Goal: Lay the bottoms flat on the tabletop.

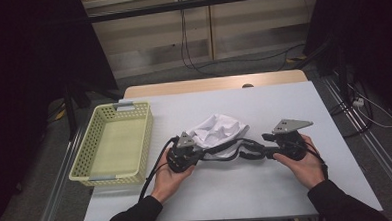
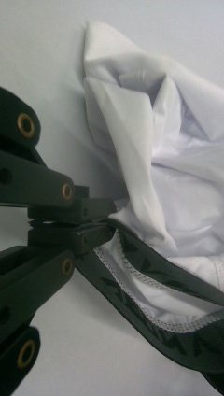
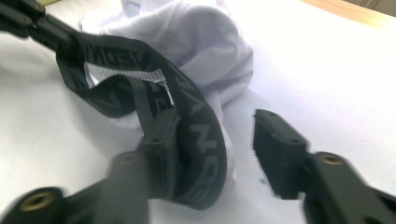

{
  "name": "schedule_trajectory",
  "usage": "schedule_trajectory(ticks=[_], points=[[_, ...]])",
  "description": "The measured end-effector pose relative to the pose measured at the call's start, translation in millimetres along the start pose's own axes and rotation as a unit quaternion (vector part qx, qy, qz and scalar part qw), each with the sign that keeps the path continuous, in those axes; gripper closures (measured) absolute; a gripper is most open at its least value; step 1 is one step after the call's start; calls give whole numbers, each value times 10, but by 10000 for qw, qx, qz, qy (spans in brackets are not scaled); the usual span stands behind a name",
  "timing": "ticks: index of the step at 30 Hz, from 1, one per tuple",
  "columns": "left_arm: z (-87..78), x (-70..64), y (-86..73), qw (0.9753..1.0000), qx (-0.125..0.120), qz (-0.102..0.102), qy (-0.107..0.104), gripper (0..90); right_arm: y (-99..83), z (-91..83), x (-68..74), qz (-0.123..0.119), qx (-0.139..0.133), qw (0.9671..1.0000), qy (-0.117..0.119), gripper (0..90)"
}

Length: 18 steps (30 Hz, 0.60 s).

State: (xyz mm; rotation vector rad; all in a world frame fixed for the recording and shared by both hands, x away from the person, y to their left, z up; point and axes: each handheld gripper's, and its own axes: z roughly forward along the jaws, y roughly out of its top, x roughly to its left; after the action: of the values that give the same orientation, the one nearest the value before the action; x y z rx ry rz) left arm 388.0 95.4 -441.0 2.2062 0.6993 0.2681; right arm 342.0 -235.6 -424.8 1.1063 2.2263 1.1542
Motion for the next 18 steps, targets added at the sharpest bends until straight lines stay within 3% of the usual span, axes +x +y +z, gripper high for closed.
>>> schedule_trajectory(ticks=[2, 5, 10, 13, 18], points=[[-41, 24, 1, 10000, -35, -14, 27, 882, -13, 6, 1, -14, 1, 10000, -18, 576], [-96, 53, -6, 9999, 18, 7, 141, 882, -24, 32, 43, -43, -16, 9998, 203, 563], [-131, 113, -19, 9997, -20, -118, 231, 882, -91, 57, 248, -291, 93, 9980, 545, 467], [-138, 145, -20, 9993, -65, -238, 270, 881, -166, 63, 347, -548, 199, 9969, 528, 308], [-141, 177, -14, 9991, -94, -296, 292, 881, -263, 96, 421, -779, 448, 9951, 403, 226]])
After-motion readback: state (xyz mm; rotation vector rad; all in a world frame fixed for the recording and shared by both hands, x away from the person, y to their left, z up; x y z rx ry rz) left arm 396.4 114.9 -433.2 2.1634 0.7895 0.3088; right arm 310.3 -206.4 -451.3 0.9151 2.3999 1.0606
